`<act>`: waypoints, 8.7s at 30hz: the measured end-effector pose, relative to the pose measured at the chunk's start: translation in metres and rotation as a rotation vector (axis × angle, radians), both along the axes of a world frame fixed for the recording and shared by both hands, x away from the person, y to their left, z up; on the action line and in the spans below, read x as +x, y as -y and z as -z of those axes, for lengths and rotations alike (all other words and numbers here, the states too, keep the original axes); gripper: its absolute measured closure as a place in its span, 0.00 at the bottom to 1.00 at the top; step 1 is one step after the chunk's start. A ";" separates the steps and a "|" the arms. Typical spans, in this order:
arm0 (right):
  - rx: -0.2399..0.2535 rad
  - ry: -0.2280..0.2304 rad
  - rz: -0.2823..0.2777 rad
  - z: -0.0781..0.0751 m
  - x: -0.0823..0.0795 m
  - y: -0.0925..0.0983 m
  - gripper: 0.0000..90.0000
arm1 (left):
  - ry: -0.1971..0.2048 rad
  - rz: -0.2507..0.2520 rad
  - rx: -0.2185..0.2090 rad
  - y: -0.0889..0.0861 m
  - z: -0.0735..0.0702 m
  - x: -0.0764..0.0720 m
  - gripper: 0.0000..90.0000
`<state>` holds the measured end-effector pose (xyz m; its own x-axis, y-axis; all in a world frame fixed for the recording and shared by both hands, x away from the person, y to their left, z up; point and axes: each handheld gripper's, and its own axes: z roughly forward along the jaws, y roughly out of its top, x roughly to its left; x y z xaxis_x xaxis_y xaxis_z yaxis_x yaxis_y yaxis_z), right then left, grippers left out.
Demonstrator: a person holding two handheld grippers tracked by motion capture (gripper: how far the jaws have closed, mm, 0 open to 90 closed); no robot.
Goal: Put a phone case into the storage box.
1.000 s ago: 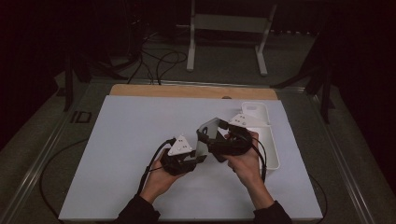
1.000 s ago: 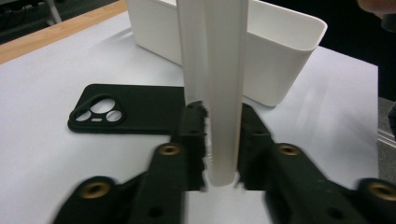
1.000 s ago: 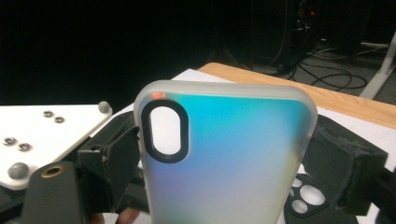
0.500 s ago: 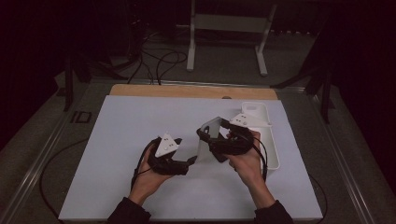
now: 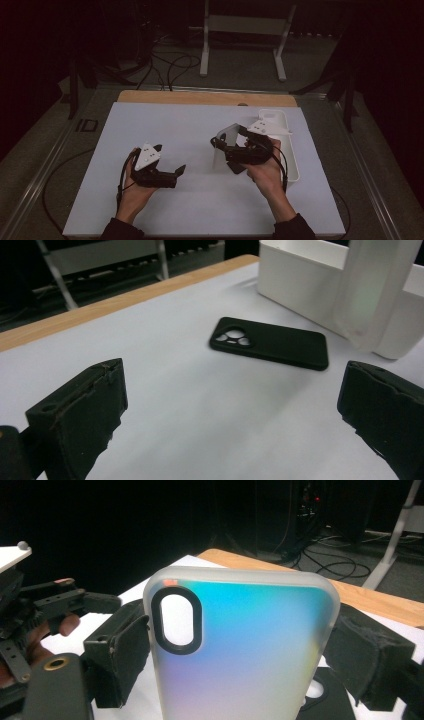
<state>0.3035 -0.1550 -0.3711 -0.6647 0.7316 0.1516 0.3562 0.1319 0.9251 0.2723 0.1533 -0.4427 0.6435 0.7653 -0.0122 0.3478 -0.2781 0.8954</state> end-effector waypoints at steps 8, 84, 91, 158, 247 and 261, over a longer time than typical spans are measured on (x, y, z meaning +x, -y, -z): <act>-0.004 0.007 0.017 -0.004 0.002 0.004 0.19 | 0.005 -0.025 -0.006 -0.025 0.014 -0.004 0.00; -0.064 0.004 0.337 -0.020 0.090 0.076 0.19 | 0.055 -0.186 -0.037 -0.087 0.044 -0.042 0.00; -0.070 -0.008 0.369 -0.017 0.100 0.083 0.19 | 0.063 -0.195 -0.043 -0.089 0.043 -0.042 0.00; -0.193 -0.156 0.563 0.036 0.148 0.119 0.19 | 0.073 -0.192 -0.052 -0.087 0.042 -0.043 0.01; -0.097 -0.033 0.373 0.025 0.089 0.118 0.10 | 0.075 -0.203 -0.063 -0.089 0.042 -0.044 0.01; -0.060 0.048 0.250 0.040 0.019 0.109 0.10 | 0.077 -0.202 -0.061 -0.089 0.042 -0.045 0.01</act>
<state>0.3221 -0.2638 -0.4106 -0.4677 0.8806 0.0755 0.3403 0.1006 0.9349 0.2273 0.2420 -0.4846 0.4779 0.8782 -0.0192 0.3211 -0.1543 0.9344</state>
